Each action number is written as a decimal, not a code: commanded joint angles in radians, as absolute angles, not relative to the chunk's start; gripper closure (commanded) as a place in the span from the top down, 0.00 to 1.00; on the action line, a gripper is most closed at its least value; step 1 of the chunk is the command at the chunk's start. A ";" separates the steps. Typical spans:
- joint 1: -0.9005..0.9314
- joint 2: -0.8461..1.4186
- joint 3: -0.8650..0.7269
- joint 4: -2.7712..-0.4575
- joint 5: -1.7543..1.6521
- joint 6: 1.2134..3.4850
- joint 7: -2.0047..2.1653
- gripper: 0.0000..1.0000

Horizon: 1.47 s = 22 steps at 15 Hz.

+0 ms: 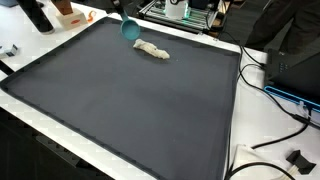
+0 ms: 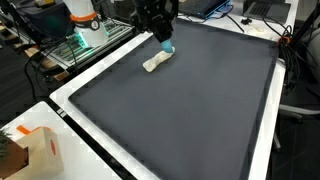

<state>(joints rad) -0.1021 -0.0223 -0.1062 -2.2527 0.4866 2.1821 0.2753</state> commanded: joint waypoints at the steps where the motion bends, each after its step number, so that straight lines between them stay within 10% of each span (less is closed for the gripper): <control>1: -0.077 -0.076 -0.067 -2.306 0.254 2.238 0.466 0.25; 22: 0.037 0.077 0.045 -2.232 -0.627 1.948 0.795 0.25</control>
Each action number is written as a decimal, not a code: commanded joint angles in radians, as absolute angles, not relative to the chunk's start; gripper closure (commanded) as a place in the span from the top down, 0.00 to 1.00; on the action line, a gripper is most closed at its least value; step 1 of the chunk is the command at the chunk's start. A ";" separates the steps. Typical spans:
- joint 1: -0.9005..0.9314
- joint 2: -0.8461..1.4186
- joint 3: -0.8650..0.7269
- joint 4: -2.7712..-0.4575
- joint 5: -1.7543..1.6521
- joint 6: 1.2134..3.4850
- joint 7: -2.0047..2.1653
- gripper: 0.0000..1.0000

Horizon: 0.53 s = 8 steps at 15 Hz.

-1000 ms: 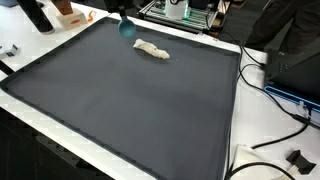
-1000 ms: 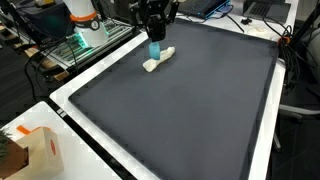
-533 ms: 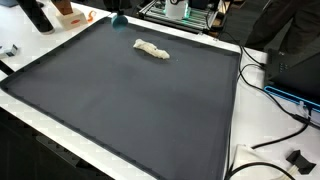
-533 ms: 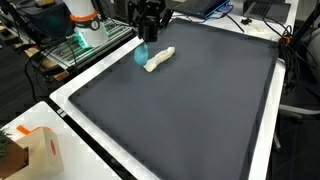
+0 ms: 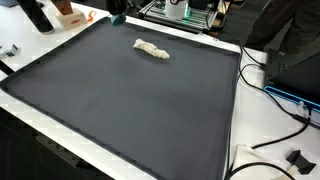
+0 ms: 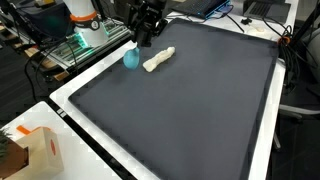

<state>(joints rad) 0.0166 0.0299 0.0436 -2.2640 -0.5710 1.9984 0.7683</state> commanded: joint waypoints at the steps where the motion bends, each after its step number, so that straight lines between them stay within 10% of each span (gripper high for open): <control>1: 0.043 0.091 0.043 -2.225 -0.641 1.939 0.798 0.25; 8: 0.084 0.189 0.037 -2.167 -0.697 1.863 0.824 0.25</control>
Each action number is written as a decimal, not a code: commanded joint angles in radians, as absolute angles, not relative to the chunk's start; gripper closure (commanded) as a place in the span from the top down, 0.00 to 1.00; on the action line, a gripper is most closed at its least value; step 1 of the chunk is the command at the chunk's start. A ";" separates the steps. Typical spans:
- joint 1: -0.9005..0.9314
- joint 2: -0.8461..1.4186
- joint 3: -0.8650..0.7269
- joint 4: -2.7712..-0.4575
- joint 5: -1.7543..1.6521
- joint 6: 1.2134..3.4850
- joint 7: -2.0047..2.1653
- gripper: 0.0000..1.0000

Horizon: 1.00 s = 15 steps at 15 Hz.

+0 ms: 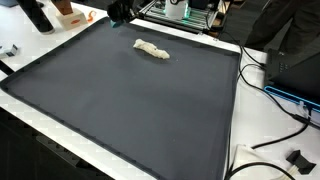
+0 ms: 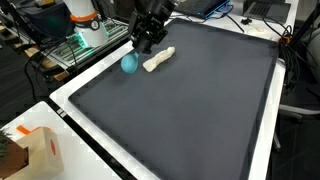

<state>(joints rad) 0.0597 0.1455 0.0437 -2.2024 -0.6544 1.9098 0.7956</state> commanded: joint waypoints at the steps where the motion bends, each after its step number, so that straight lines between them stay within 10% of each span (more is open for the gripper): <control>1: 0.090 0.203 0.036 -2.159 -0.707 1.855 0.831 0.25; 15: 0.159 0.326 0.043 -2.100 -0.774 1.788 0.833 0.25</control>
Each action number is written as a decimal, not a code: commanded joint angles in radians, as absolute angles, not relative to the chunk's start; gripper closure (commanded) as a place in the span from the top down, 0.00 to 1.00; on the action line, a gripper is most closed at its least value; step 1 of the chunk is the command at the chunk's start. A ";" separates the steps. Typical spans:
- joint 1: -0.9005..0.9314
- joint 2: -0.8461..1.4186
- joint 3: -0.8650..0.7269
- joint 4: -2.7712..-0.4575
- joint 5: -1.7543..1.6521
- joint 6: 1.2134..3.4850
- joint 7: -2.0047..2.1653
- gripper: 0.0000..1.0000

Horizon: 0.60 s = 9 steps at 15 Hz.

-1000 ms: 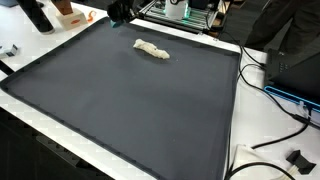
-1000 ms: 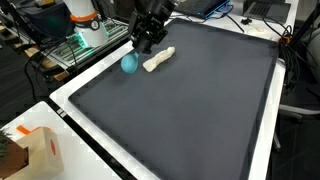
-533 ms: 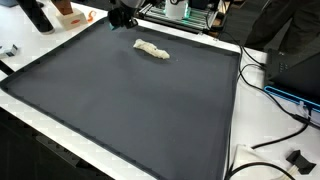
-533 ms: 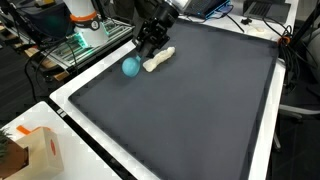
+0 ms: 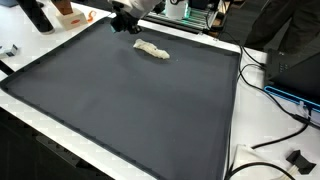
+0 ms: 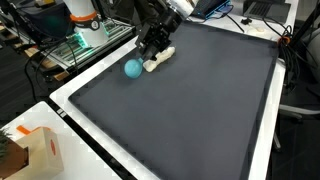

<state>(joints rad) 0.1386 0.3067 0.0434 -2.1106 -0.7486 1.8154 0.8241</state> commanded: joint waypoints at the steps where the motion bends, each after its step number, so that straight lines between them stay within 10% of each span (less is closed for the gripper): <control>1: 0.163 0.328 0.044 -2.100 -0.774 1.788 0.832 0.25; 9: 0.201 0.325 0.056 -2.116 -0.795 1.802 0.818 0.25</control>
